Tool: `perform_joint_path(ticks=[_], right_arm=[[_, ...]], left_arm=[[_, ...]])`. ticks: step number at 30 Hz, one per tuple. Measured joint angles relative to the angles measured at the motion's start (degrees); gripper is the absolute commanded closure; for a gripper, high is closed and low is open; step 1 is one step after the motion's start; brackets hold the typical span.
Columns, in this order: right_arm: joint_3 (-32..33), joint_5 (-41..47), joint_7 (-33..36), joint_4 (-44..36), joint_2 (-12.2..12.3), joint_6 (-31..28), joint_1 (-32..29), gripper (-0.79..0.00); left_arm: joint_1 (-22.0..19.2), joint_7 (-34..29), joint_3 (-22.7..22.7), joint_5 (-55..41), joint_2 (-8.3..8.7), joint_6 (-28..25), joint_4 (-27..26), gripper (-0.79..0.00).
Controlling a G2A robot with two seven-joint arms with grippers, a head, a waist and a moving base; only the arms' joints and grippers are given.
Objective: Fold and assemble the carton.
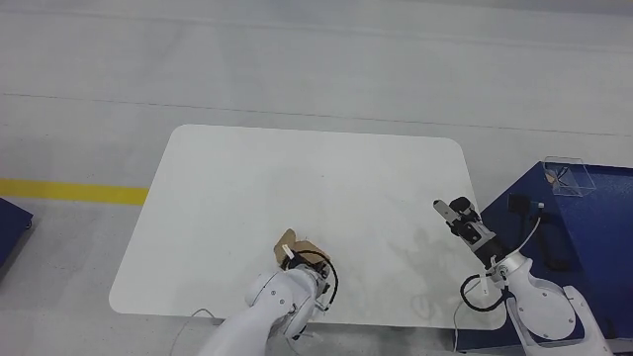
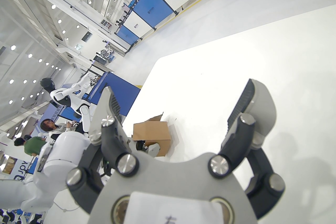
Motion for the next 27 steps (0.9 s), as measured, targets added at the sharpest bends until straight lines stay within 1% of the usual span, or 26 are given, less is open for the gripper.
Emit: perform_joint_path(ticks=[4,7,10,12,13,16,17,19,20,22,23,25,27], right_arm=[[0.00,0.00,0.00,0.00,0.00,0.00,0.00,-0.785],[0.00,0.00,0.00,0.00,0.00,0.00,0.00,-0.785],[0.00,0.00,0.00,0.00,0.00,0.00,0.00,-0.785],[0.00,0.00,0.00,0.00,0.00,0.00,0.00,-0.785],[0.00,0.00,0.00,0.00,0.00,0.00,0.00,-0.785],[0.00,0.00,0.00,0.00,0.00,0.00,0.00,-0.785],[0.00,0.00,0.00,0.00,0.00,0.00,0.00,-0.785],[0.00,0.00,0.00,0.00,0.00,0.00,0.00,-0.785],[0.00,0.00,0.00,0.00,0.00,0.00,0.00,-0.785],[0.00,0.00,0.00,0.00,0.00,0.00,0.00,-0.785],[0.00,0.00,0.00,0.00,0.00,0.00,0.00,-0.785],[0.00,0.00,0.00,0.00,0.00,0.00,0.00,-0.785],[0.00,0.00,0.00,0.00,0.00,0.00,0.00,-0.785]], left_arm=[[0.05,-2.25,1.23,1.62,-0.55,-0.14,-0.50,-0.785],[1.50,-3.01,1.98,3.50,-0.62,0.40,-2.46,-0.785],[3.59,-5.10,2.20,5.97,-0.32,2.49,-7.30,-0.785],[5.89,-7.59,1.37,9.89,0.36,3.79,-11.85,-0.785],[7.22,-8.59,0.84,11.79,0.75,4.55,-13.94,-0.785],[12.30,-12.55,-1.27,19.05,2.44,9.68,-21.24,-0.785],[14.45,-14.96,-2.25,22.11,3.21,12.45,-23.82,-0.785],[17.31,-19.43,-3.77,26.95,4.39,17.41,-26.58,-0.785],[18.78,-23.40,-4.85,29.73,5.11,20.64,-27.73,-0.785],[20.03,-30.05,-6.72,34.11,6.15,24.93,-28.05,-0.785],[20.46,-33.76,-7.85,38.16,6.77,27.33,-27.35,-0.785],[21.46,-38.53,-9.38,43.40,7.43,28.25,-25.63,-0.785],[22.32,-43.41,-10.15,48.92,8.03,26.92,-23.57,-0.785]])
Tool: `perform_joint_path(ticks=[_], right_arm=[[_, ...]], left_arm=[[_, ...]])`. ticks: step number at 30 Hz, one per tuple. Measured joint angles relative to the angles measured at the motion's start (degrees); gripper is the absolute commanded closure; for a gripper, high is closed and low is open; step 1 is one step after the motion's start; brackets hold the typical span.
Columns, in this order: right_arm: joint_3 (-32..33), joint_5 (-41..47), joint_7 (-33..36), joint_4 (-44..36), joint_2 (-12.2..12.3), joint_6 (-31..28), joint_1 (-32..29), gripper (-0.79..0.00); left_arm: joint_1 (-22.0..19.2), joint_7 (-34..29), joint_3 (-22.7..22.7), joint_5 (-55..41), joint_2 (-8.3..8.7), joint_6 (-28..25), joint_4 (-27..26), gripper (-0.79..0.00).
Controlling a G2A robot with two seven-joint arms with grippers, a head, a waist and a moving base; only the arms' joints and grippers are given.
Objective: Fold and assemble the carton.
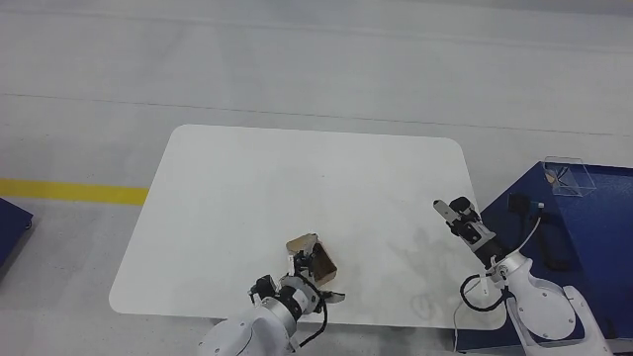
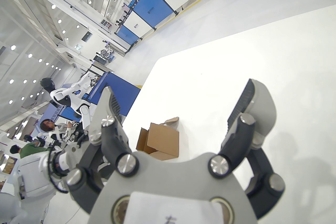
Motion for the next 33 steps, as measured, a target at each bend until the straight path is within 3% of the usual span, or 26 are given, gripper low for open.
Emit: perform_joint_path(ticks=[5,17,20,22,25,26,28,30,33], right_arm=[[0.00,0.00,0.00,0.00,0.00,0.00,0.00,-0.785],[-0.01,-0.01,0.00,0.01,0.00,0.03,0.00,-0.785],[-0.74,-0.95,-0.26,-0.04,-0.13,3.20,0.85,-0.785],[-2.08,-2.34,-0.13,-0.59,-0.28,5.81,1.66,-0.785],[-5.37,-6.95,1.10,-1.18,-0.47,8.74,3.16,-0.785],[-7.08,-9.13,1.38,-1.16,-0.60,9.71,3.89,-0.785],[-10.02,-12.09,2.43,-0.80,-0.83,11.19,5.09,-0.785],[-13.64,-15.16,4.38,0.18,-1.12,12.71,6.74,-0.785],[-19.17,-19.55,6.62,2.45,-1.71,15.04,9.54,-0.785]], left_arm=[[0.08,-10.40,-0.44,7.02,0.79,0.46,1.54,-0.785],[0.08,-8.40,-0.42,6.28,0.76,0.44,1.50,-0.785],[0.35,-7.57,-1.33,7.97,0.91,1.93,1.99,-0.785],[0.97,-3.10,-2.14,11.83,1.10,5.74,-0.28,-0.785],[3.68,8.91,-1.65,17.37,1.54,17.56,-10.37,-0.785],[4.44,12.26,-1.74,18.99,1.77,23.79,-13.77,-0.785],[5.05,16.32,-1.55,21.07,1.96,31.73,-16.99,-0.785],[5.18,20.85,1.50,25.58,2.45,35.88,-16.36,-0.785],[2.89,28.46,7.15,30.88,2.17,36.00,-6.84,-0.785]])
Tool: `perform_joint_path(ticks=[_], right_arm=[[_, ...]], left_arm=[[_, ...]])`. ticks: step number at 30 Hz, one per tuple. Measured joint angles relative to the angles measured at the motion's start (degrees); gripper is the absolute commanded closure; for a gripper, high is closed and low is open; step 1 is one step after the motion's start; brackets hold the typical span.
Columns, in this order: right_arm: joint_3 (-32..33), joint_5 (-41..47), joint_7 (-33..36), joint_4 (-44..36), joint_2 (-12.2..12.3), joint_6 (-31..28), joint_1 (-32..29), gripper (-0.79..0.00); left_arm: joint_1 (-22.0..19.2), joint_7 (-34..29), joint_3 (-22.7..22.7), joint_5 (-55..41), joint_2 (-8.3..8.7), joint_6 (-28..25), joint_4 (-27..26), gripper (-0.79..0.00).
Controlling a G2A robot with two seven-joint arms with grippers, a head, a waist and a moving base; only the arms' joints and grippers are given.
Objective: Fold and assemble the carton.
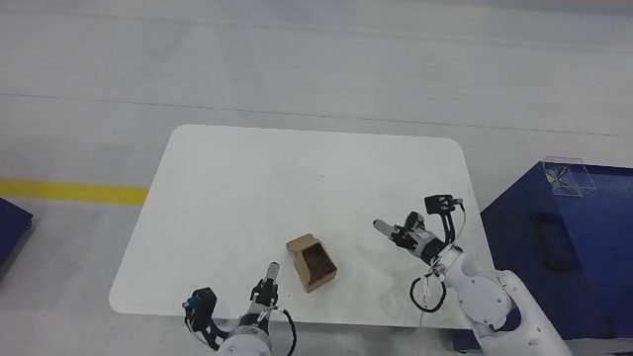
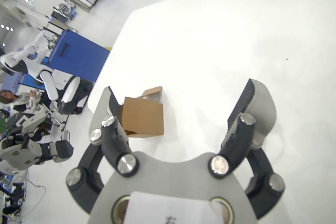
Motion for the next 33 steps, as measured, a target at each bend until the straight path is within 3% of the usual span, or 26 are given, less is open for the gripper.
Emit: perform_joint_path(ticks=[5,11,23,33], right_arm=[[-8.08,-5.32,0.49,3.78,-1.22,1.92,3.89,-0.785],[-12.75,-8.56,-0.18,6.09,-2.11,1.25,5.87,-0.785],[-17.65,-14.08,-2.77,8.85,-3.58,3.98,8.15,-0.785],[-18.92,-16.23,-1.93,10.36,-4.30,5.04,9.34,-0.785]], left_arm=[[-9.37,-1.10,7.31,-1.71,-2.57,-0.09,14.87,-0.785],[-15.95,-1.01,9.55,-4.30,-5.93,-0.09,22.06,-0.785],[-17.49,-1.02,10.42,-2.42,-10.49,-0.09,27.76,-0.785],[-17.44,-1.02,9.49,-2.02,-12.71,-0.09,27.98,-0.785]])
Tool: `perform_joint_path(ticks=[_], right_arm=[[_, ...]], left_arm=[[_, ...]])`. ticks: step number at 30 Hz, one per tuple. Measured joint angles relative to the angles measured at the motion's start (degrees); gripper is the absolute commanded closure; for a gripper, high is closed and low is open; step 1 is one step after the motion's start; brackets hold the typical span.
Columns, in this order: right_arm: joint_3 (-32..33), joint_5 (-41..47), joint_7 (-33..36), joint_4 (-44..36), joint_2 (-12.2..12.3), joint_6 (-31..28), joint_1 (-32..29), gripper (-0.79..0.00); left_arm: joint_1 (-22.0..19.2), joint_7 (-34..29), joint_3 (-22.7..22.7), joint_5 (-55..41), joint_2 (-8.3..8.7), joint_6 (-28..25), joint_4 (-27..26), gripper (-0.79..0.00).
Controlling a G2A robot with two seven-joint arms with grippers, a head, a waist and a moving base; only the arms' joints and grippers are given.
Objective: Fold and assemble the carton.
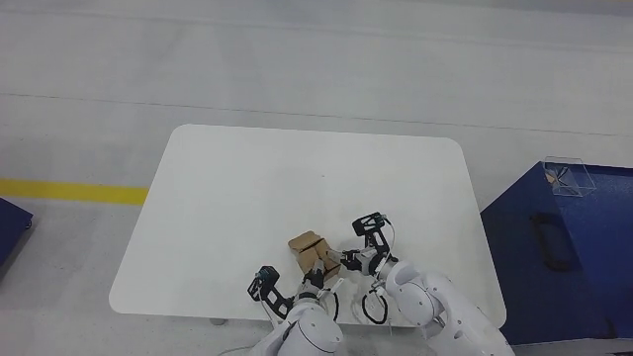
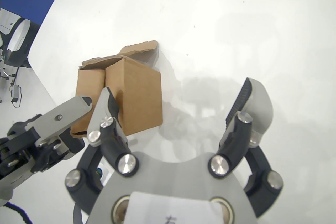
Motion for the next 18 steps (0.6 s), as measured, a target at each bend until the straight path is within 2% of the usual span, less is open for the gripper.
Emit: perform_joint_path(ticks=[5,9,13,18], right_arm=[[0.10,-0.81,-1.70,0.02,-0.32,0.73,0.09,-0.785],[2.59,1.93,-3.25,-1.52,-0.11,-1.57,-0.75,-0.785],[7.80,5.72,-2.03,-3.40,0.88,-5.95,-3.01,-0.785],[13.46,3.35,2.41,-3.38,2.43,-11.99,-6.04,-0.785]], left_arm=[[1.18,0.00,-1.15,2.04,-0.55,0.00,-1.23,-0.785],[2.59,0.00,-1.87,4.19,-0.92,0.00,-3.35,-0.785],[5.10,0.00,-2.92,7.00,-1.19,0.00,-8.68,-0.785],[9.05,-0.03,-3.86,10.02,-1.42,0.00,-16.56,-0.785]])
